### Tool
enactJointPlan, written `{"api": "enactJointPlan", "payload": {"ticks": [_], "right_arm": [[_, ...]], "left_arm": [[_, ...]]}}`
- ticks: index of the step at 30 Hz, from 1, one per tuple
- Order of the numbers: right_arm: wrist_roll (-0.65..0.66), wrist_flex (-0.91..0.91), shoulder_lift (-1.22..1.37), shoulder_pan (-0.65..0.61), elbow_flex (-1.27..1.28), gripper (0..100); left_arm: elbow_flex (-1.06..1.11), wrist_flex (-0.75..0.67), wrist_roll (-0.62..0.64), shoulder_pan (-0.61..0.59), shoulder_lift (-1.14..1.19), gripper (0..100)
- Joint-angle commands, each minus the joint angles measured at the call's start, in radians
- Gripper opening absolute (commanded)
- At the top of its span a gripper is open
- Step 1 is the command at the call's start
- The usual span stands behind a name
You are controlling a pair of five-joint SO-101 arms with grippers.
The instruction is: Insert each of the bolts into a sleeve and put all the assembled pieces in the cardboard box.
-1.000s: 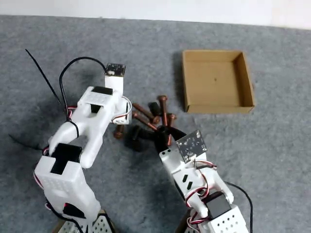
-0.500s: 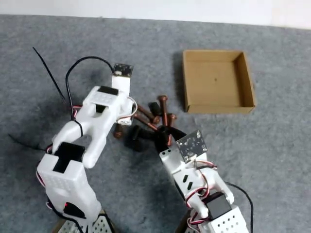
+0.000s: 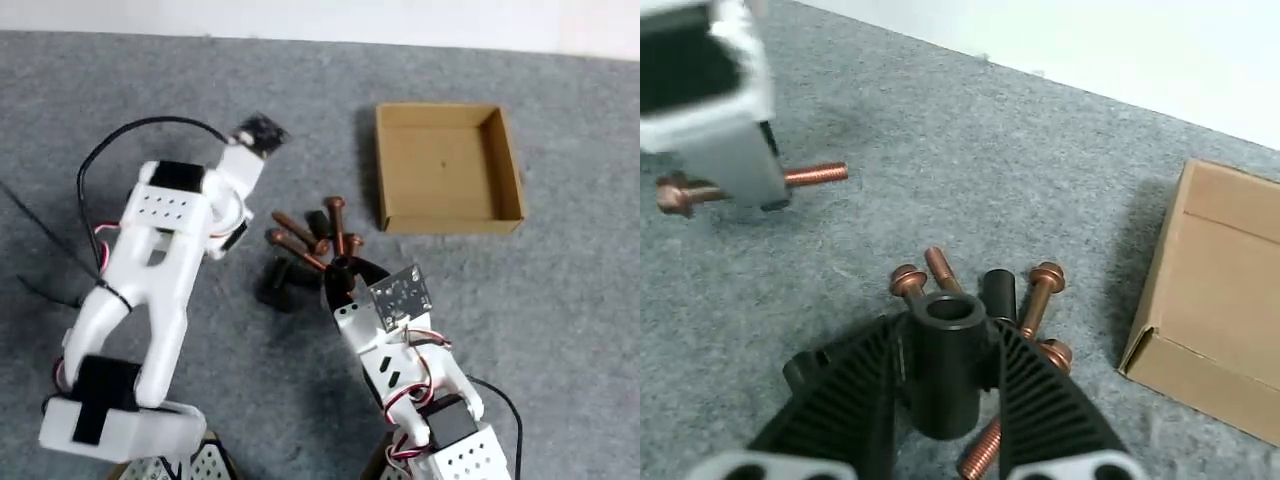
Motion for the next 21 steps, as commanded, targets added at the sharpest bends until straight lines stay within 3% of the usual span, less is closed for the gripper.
{"api": "enactJointPlan", "payload": {"ticks": [1,8,15,21], "right_arm": [[0.011,-0.025,-0.022,0.012,0.114,0.4],[0.011,-0.025,-0.022,0.012,0.114,0.4],[0.011,-0.025,-0.022,0.012,0.114,0.4],[0.011,-0.025,-0.022,0.012,0.114,0.4]], "left_arm": [[-0.035,0.117,-0.249,-0.030,-0.065,0],[0.154,0.081,-0.657,-0.108,-0.065,0],[0.262,-0.153,-0.663,-0.174,-0.065,1],[0.263,-0.193,-0.661,-0.168,-0.064,1]]}}
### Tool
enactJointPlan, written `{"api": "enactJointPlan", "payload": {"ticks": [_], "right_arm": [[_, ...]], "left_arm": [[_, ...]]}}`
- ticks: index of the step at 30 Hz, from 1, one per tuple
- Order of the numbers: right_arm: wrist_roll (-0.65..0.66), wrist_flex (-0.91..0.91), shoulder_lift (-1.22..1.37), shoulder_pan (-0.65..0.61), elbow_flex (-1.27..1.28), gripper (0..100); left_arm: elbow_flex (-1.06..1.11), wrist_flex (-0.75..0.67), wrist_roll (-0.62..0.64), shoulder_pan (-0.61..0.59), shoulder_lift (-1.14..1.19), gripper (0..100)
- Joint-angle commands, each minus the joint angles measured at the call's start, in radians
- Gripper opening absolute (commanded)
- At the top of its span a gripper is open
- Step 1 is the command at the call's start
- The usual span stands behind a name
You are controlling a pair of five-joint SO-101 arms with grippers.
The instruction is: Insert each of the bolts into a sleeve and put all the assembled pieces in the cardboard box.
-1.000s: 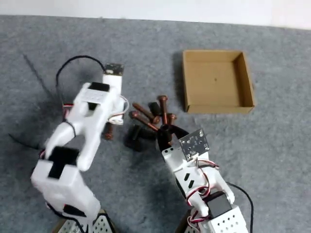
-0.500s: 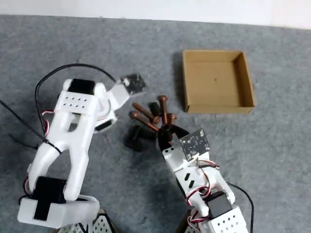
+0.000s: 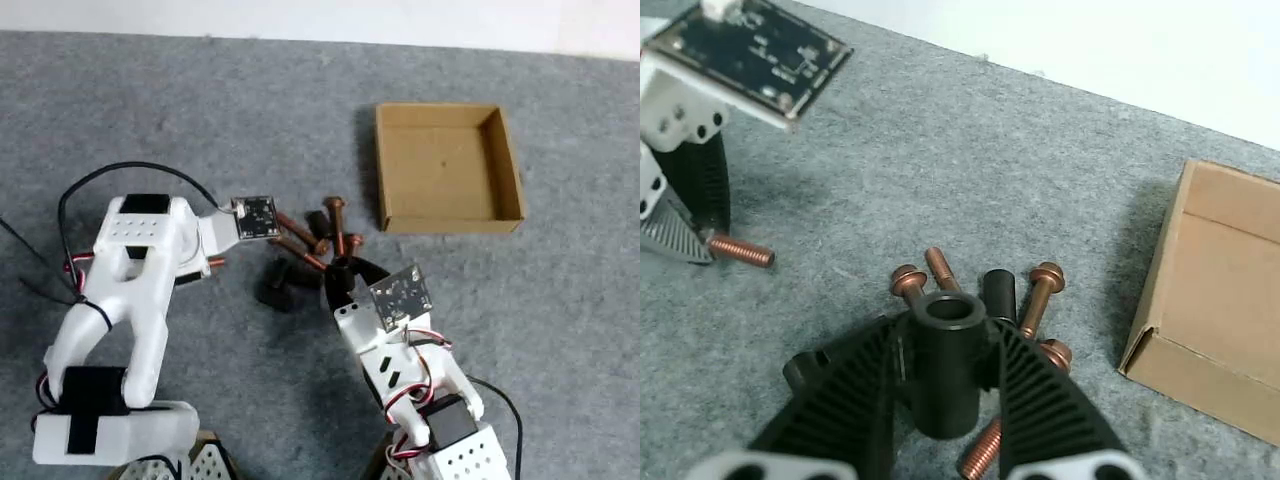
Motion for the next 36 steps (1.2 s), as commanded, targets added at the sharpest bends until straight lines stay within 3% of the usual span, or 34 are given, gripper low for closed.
{"api": "enactJointPlan", "payload": {"ticks": [1,4,8,14,17,22,25,36], "right_arm": [[0.011,-0.025,-0.022,0.012,0.114,0.4],[0.011,-0.025,-0.022,0.012,0.114,0.4],[0.011,-0.025,-0.022,0.012,0.114,0.4],[0.011,-0.025,-0.022,0.012,0.114,0.4],[0.011,-0.025,-0.022,0.012,0.114,0.4],[0.011,-0.025,-0.022,0.012,0.114,0.4],[0.011,-0.025,-0.022,0.012,0.114,0.4],[0.011,-0.025,-0.022,0.012,0.114,0.4]], "left_arm": [[-0.010,-0.015,-0.008,-0.005,-0.045,1],[-0.012,-0.017,-0.006,-0.010,-0.044,4],[-0.013,-0.044,0.104,-0.010,-0.044,20],[-0.054,-0.084,0.232,-0.010,-0.045,20],[-0.124,-0.083,0.532,-0.021,-0.045,20],[-0.180,-0.087,1.298,-0.134,-0.045,20],[-0.177,-0.086,1.628,-0.154,-0.045,20],[0.019,-0.055,1.961,-0.114,-0.047,20]]}}
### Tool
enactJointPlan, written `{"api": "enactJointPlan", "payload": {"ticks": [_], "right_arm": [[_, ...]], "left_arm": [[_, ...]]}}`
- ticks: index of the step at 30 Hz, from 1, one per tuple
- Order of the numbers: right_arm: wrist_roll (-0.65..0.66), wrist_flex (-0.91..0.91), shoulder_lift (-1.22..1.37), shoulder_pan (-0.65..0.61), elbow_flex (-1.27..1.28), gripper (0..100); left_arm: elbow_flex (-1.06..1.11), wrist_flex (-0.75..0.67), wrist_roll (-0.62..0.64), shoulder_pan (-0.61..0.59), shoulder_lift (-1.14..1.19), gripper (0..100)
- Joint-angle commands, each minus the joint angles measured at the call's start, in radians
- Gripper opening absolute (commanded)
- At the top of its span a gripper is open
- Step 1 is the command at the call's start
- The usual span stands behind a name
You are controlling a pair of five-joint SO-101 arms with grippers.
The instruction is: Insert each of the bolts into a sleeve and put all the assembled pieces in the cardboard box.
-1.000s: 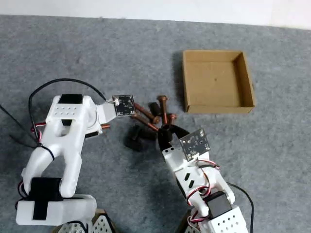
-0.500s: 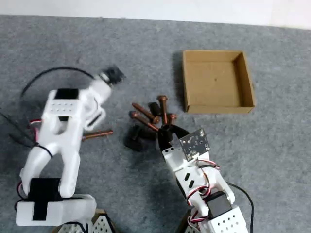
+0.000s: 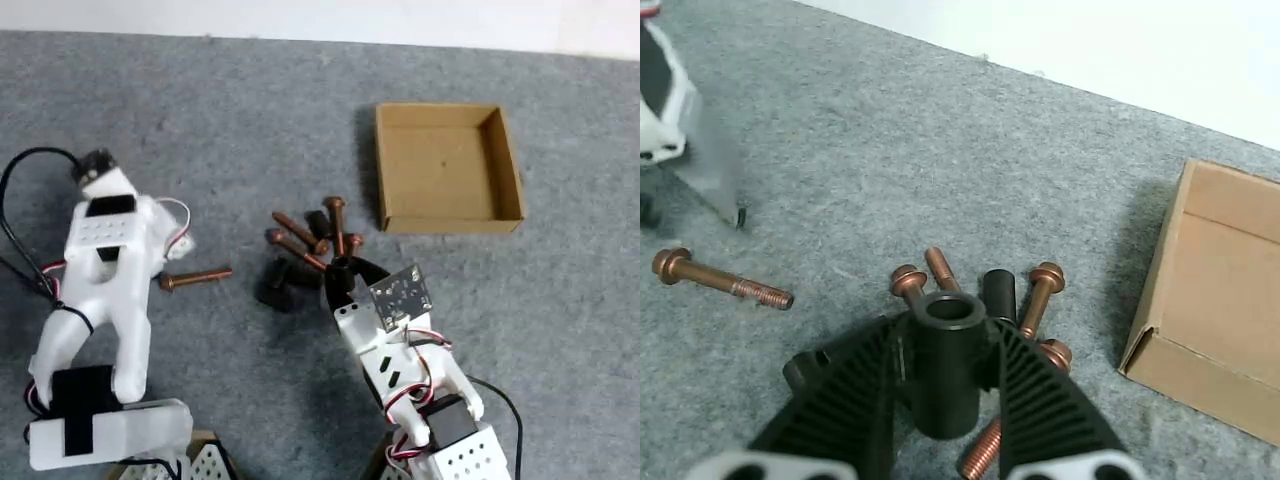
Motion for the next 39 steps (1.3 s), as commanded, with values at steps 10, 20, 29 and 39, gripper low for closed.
{"api": "enactJointPlan", "payload": {"ticks": [10,20,29,39], "right_arm": [[0.011,-0.025,-0.022,0.012,0.114,0.4],[0.011,-0.025,-0.022,0.012,0.114,0.4],[0.011,-0.025,-0.022,0.012,0.114,0.4],[0.011,-0.025,-0.022,0.012,0.114,0.4]], "left_arm": [[0.102,-0.103,0.204,0.045,-0.044,20],[0.193,-0.334,0.284,0.102,-0.044,20],[0.254,-0.339,0.284,0.139,-0.042,20],[0.246,-0.391,0.284,0.139,0.073,8]]}}
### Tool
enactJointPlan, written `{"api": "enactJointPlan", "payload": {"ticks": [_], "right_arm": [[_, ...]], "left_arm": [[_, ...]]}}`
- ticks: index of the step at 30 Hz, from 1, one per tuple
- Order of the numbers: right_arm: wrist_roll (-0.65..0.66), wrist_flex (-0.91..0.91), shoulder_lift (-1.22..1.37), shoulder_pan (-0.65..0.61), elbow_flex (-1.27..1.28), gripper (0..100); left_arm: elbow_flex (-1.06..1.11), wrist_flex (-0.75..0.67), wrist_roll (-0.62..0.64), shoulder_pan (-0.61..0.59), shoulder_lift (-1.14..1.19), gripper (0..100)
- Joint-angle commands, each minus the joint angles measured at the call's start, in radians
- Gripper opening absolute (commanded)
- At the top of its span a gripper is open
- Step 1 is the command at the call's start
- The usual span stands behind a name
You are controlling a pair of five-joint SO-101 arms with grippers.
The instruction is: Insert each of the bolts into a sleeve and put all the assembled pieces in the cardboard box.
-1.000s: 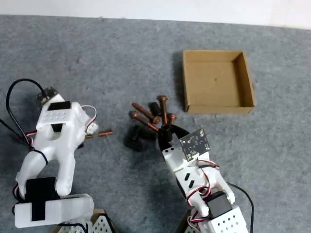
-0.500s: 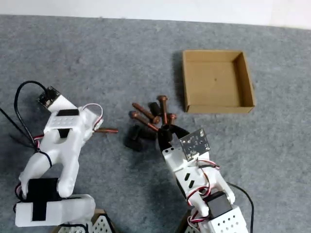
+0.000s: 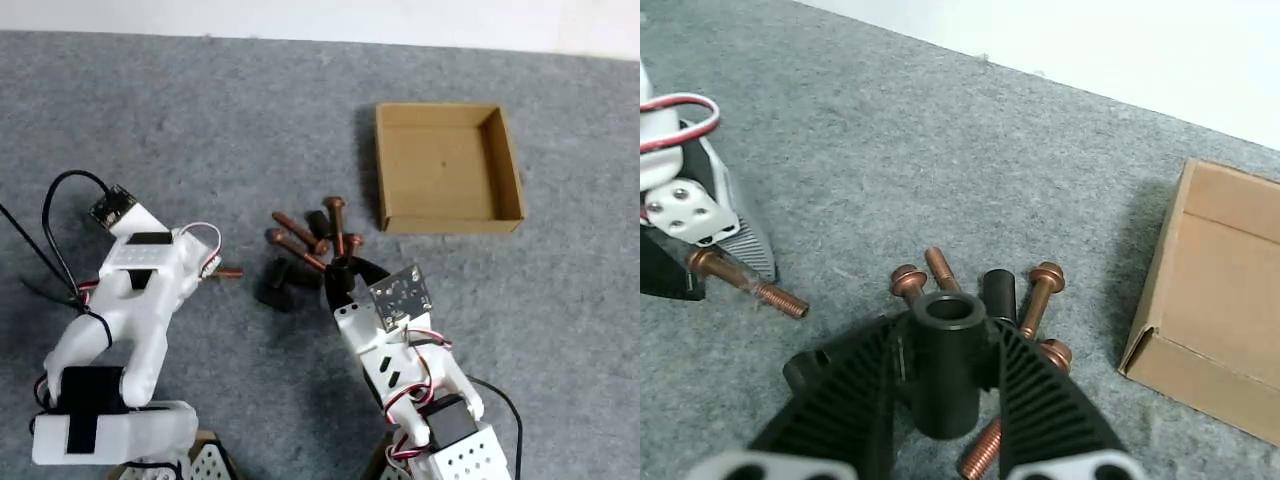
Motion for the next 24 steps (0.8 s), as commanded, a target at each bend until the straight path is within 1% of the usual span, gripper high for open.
{"api": "enactJointPlan", "payload": {"ticks": [1,2,4,9,14,18,24], "right_arm": [[0.011,-0.025,-0.022,0.012,0.114,0.4],[0.011,-0.025,-0.022,0.012,0.114,0.4],[0.011,-0.024,-0.022,0.012,0.114,0.4],[0.011,-0.024,-0.022,0.012,0.114,0.4],[0.011,-0.024,-0.022,0.012,0.114,0.4],[0.011,-0.024,-0.022,0.012,0.114,0.4],[0.011,-0.024,-0.022,0.012,0.114,0.4]], "left_arm": [[-0.025,-0.075,0.005,0.018,0.079,5],[-0.047,-0.083,0.005,0.015,0.108,3],[-0.097,-0.055,0.003,0.015,0.147,0],[-0.162,0.040,0.003,0.018,0.176,1],[-0.191,0.048,-0.011,0.021,0.143,1],[-0.206,0.048,-0.097,0.022,-0.007,0],[-0.140,0.049,-0.255,0.015,-0.384,0]]}}
